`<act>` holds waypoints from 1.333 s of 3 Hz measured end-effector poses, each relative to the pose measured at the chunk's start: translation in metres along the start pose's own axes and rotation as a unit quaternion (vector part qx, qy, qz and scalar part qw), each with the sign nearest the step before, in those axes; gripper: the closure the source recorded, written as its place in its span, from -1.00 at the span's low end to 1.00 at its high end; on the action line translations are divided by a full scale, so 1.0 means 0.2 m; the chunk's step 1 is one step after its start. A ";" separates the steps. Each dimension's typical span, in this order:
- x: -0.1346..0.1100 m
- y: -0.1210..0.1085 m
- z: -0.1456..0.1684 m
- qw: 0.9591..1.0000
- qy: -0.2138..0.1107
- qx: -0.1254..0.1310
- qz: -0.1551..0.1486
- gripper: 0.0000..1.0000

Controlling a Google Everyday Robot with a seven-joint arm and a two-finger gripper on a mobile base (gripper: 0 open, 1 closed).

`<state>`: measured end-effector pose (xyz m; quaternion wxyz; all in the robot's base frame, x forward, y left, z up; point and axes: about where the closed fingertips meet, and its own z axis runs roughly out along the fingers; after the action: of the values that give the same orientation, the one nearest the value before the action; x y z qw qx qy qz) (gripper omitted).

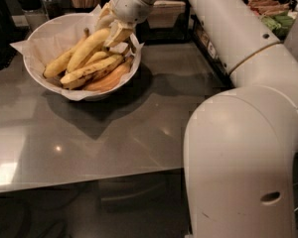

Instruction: Pick banana from white bowl

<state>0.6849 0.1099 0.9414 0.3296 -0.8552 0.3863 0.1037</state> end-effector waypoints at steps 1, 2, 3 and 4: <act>-0.05 -0.01 -0.14 0.999 -0.031 0.034 0.017 1.00; -0.12 0.07 -0.35 0.989 -0.103 0.089 0.053 1.00; -0.31 0.18 -0.54 0.967 -0.191 0.145 0.090 1.00; -0.50 0.36 -0.69 0.946 -0.239 0.178 0.129 1.00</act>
Offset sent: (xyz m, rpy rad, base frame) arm -0.0776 -0.1143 0.0930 0.5706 0.1494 -0.1424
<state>0.5548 0.0449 1.0553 0.5428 -0.6754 0.4155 0.2767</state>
